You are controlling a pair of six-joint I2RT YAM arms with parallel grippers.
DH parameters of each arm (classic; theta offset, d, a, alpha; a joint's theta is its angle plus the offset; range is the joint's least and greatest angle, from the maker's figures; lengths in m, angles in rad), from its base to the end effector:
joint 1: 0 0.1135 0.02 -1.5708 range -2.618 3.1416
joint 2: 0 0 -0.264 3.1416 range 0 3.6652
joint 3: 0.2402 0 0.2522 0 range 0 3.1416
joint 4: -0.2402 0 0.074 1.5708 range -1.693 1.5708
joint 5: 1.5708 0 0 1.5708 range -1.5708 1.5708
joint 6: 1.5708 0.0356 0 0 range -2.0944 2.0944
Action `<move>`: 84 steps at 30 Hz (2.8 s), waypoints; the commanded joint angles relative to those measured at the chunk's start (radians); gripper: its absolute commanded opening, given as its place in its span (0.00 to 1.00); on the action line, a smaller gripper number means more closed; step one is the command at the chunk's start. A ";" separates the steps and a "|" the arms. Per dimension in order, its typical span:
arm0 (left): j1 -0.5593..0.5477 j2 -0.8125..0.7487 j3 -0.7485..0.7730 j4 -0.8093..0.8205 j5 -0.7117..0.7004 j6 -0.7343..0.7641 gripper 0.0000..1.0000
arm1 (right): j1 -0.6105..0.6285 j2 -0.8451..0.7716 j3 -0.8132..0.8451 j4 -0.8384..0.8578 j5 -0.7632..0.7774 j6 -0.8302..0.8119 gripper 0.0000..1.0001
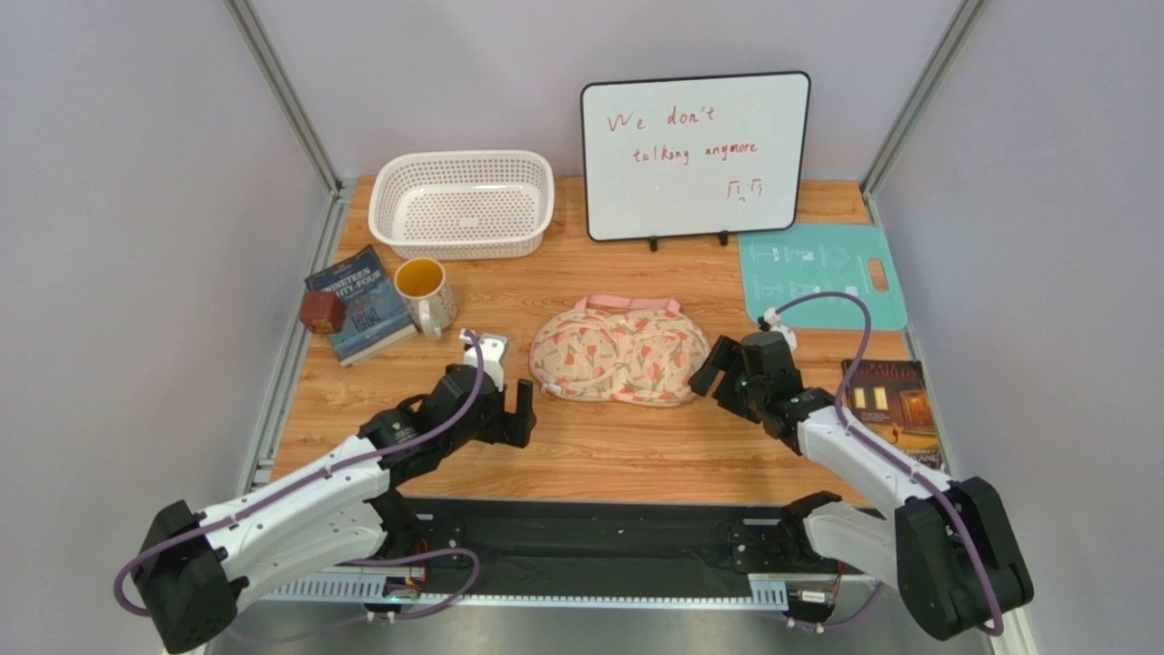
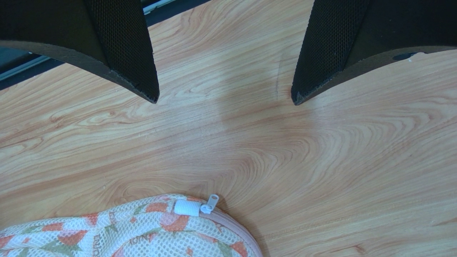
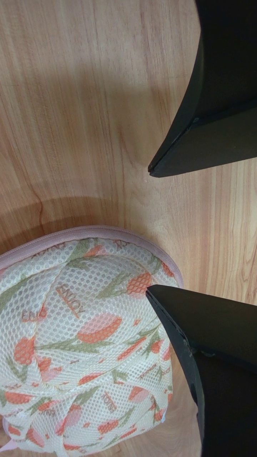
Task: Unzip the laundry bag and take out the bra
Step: Adjust the laundry bag at the center of the board.
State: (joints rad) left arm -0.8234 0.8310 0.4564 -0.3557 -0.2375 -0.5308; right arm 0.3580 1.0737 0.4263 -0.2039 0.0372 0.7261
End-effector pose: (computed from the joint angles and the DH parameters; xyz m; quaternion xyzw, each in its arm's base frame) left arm 0.1236 -0.1211 0.2023 0.0843 0.9039 -0.1695 0.3835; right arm 0.1858 0.0681 0.1633 0.1777 0.9188 0.1667 0.3105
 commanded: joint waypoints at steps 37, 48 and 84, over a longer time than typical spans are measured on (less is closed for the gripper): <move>-0.037 0.424 0.114 0.337 -0.074 -0.032 0.79 | -0.008 0.313 0.262 0.051 0.046 -0.076 0.00; -0.043 0.589 0.154 0.409 -0.114 -0.052 0.69 | -0.008 0.290 0.255 0.051 0.023 -0.070 0.00; -0.045 0.686 0.142 0.517 -0.256 0.046 0.00 | -0.014 0.272 0.256 0.024 0.024 -0.126 0.00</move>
State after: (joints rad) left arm -0.8639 1.5398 0.6033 0.1482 -0.4522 -0.5156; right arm 0.3500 1.3788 0.6685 -0.1829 0.0662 0.6250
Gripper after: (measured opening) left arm 0.006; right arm 0.010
